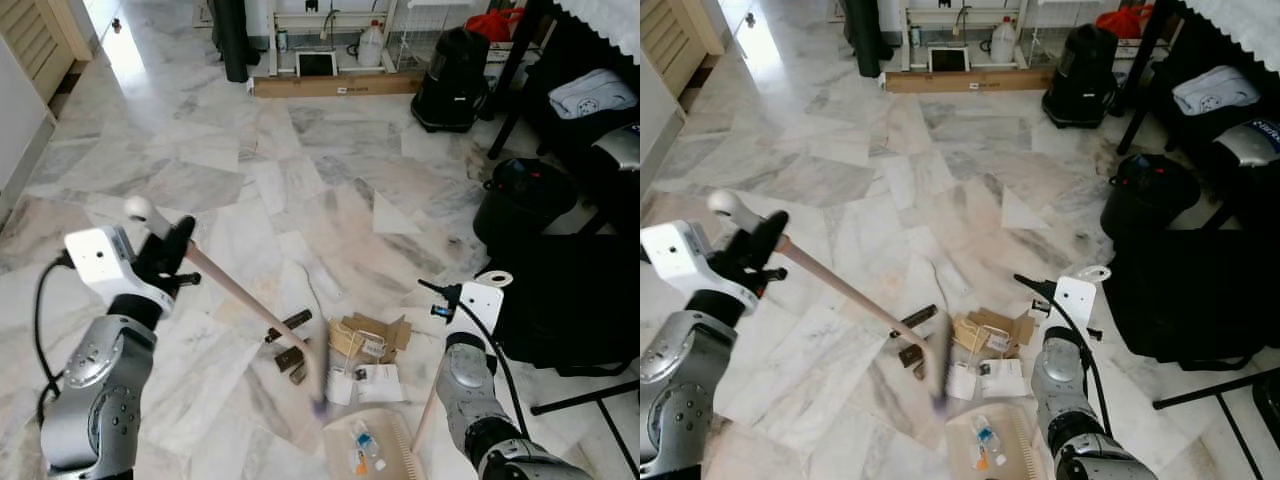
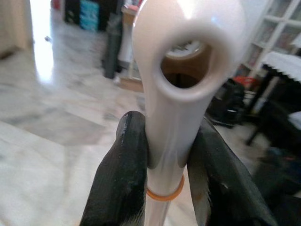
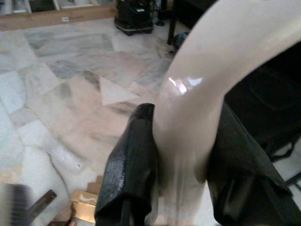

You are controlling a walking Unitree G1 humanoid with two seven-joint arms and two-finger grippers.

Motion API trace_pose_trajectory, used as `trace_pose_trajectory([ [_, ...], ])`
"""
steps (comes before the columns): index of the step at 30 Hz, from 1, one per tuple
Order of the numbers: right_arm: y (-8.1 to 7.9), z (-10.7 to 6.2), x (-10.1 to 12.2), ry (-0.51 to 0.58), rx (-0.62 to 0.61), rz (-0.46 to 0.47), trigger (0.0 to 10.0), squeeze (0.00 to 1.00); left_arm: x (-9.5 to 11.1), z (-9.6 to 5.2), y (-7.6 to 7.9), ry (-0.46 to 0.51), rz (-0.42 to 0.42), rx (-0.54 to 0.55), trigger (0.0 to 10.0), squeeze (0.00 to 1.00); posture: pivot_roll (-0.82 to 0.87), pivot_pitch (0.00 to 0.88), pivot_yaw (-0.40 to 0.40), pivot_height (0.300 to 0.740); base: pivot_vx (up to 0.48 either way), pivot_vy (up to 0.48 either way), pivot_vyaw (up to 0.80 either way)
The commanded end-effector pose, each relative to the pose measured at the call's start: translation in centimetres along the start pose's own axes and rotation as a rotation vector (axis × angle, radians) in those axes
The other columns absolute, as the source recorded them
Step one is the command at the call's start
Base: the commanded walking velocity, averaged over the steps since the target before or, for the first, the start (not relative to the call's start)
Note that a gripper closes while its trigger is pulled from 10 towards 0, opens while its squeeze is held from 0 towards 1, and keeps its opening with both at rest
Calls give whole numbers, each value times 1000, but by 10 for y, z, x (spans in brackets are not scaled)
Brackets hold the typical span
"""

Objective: Sweep floor

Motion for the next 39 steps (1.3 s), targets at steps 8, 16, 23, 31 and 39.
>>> trace_pose_trajectory([
  [8,-1,3,-4,-84,13,215,10000,0,-23,1,0,-42,75,4,10000,0,166,0,-33,740,0,0,0],
  [16,4,8,3,-72,27,257,10000,0,-53,-1,6,-101,99,-13,10000,0,134,0,-44,740,0,0,0],
  [23,0,11,12,-43,64,304,10000,0,-67,4,8,-113,112,-23,10000,0,124,0,-43,740,0,0,0],
  [31,-3,12,16,-23,85,319,10000,0,-60,14,6,-37,311,-33,10000,0,103,0,-46,740,0,0,0],
  [39,22,8,5,-17,48,198,10000,0,-87,9,28,-78,254,-72,10000,0,67,0,-33,740,0,0,0],
])
Point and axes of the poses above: a point about 5 cm out from each wrist's last joint towards the gripper, its own z axis pointing out of the wrist towards the gripper, its own x axis along the axis of the wrist's last joint, y = z × x, the point moved 1 cm from there along z, pointing out of the wrist towards the gripper, and after that the axes turned 6 degrees about z, right-handed, at the moved point
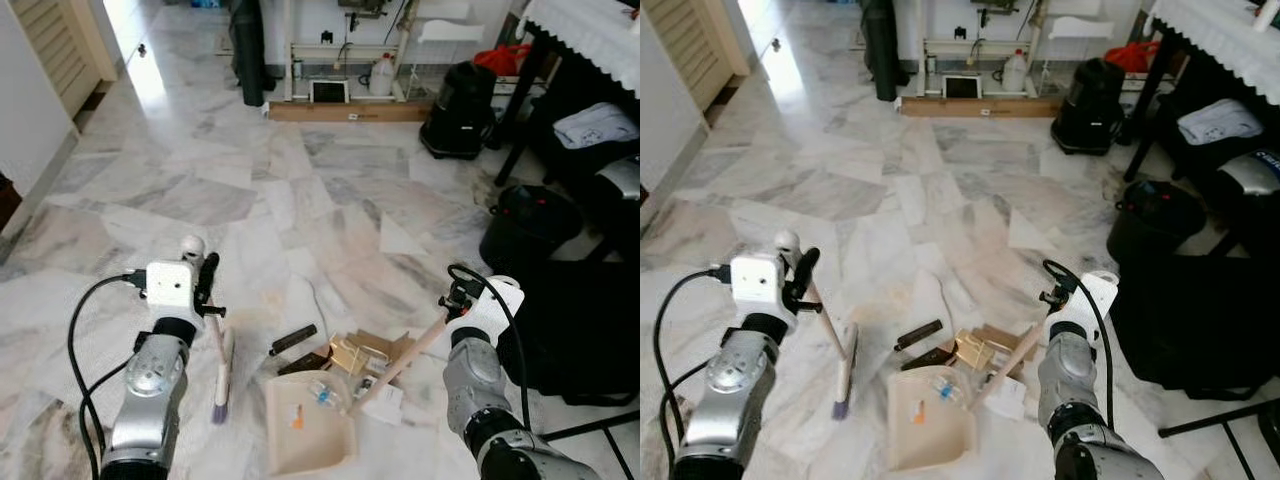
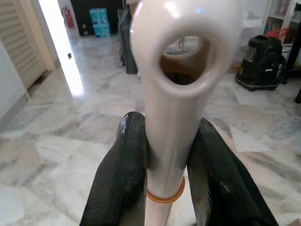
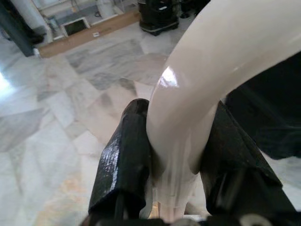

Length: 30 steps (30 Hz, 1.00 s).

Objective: Sweep floor

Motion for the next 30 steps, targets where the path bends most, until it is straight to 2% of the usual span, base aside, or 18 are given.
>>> trace_pose_trajectory([
  [1,11,1,7,37,-25,-25,10000,0,5,3,8,37,-4,-33,10000,0,66,0,-31,740,0,0,0],
  [5,14,0,12,75,-6,-71,10000,0,2,2,8,40,7,-34,10000,0,63,0,-31,740,0,0,0],
  [7,16,0,18,121,19,-133,10000,0,1,5,7,42,12,-36,10000,0,52,0,-26,740,0,0,0],
  [14,21,-2,36,233,44,-173,10000,0,0,6,6,41,13,-39,10000,0,34,0,-7,740,0,0,0],
  [18,19,-6,43,295,75,-190,10000,0,-1,7,4,39,18,-44,10000,0,33,0,3,740,0,0,0],
  [24,-1,-9,55,361,127,-102,10000,0,0,8,1,46,28,-44,10000,0,29,0,10,740,0,0,0],
  [30,-15,-12,57,359,149,-33,10000,0,1,7,3,49,26,-52,10000,0,35,0,14,740,0,0,0],
])
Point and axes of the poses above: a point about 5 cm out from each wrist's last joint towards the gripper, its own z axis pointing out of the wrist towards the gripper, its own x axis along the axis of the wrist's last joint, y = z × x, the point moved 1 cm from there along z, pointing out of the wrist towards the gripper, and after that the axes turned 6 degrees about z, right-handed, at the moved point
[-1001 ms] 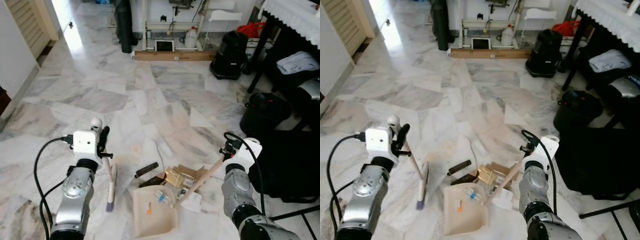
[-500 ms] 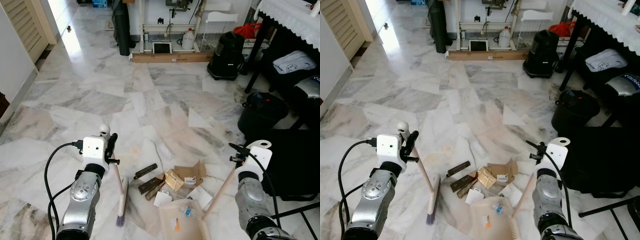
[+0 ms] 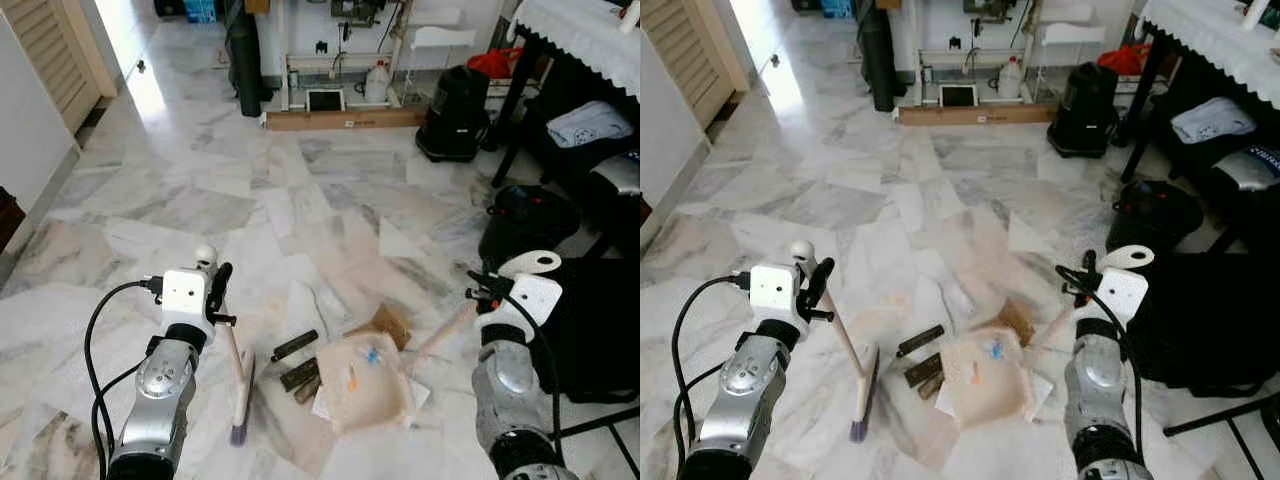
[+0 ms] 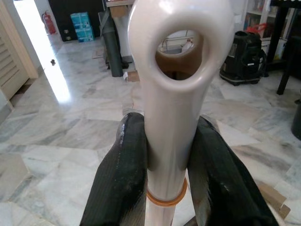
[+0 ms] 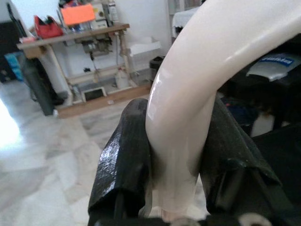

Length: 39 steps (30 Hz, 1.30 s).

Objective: Sweep floor

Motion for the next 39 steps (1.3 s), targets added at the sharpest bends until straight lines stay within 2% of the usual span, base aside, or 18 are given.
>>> trace_pose_trajectory([
  [1,-8,4,10,37,9,49,10000,0,9,2,-1,52,9,-1,10000,0,35,0,15,740,0,0,0],
  [11,-9,-3,9,9,5,93,10000,0,13,1,-2,68,13,24,10000,0,38,0,9,740,0,0,0],
  [19,-7,-11,10,7,21,59,10000,0,14,-1,-12,81,0,114,10000,0,35,0,-12,740,0,0,0],
  [24,2,-14,15,20,0,35,10000,0,11,-6,-14,77,8,126,10000,0,29,0,-8,740,0,0,0],
  [28,6,-18,11,-2,-4,23,10000,0,10,-8,-18,74,-1,158,10000,0,43,0,-11,740,0,0,0],
  [34,-2,-19,8,-25,43,3,10000,0,9,-7,-21,77,-10,171,10000,0,26,0,-2,740,0,0,0],
  [39,-3,-24,4,-38,72,-12,10000,0,6,-7,-22,71,-13,174,10000,0,16,0,9,740,0,0,0],
])
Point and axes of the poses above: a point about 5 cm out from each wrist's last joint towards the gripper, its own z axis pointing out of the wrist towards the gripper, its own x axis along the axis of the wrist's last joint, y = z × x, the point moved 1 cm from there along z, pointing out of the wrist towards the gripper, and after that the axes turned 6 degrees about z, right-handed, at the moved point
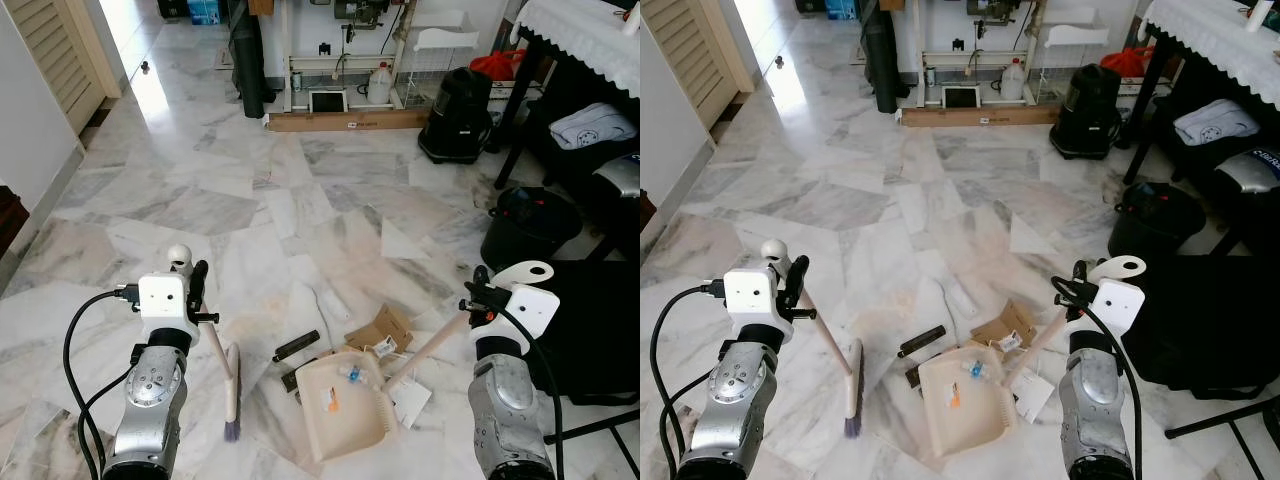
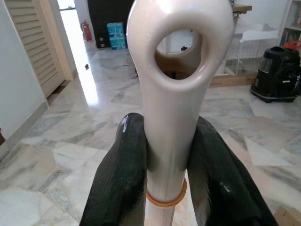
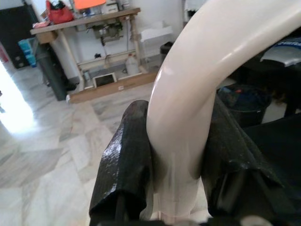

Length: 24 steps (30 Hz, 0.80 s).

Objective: Sweep floor

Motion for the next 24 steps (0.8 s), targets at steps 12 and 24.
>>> trace_pose_trajectory([
  [12,-4,-8,9,55,52,-28,10000,0,3,-3,-5,31,-21,18,10000,0,7,0,19,740,0,0,0],
  [24,-7,-20,10,55,65,-23,10000,0,-3,-21,-4,9,-17,5,10000,0,17,0,8,740,0,0,0],
])
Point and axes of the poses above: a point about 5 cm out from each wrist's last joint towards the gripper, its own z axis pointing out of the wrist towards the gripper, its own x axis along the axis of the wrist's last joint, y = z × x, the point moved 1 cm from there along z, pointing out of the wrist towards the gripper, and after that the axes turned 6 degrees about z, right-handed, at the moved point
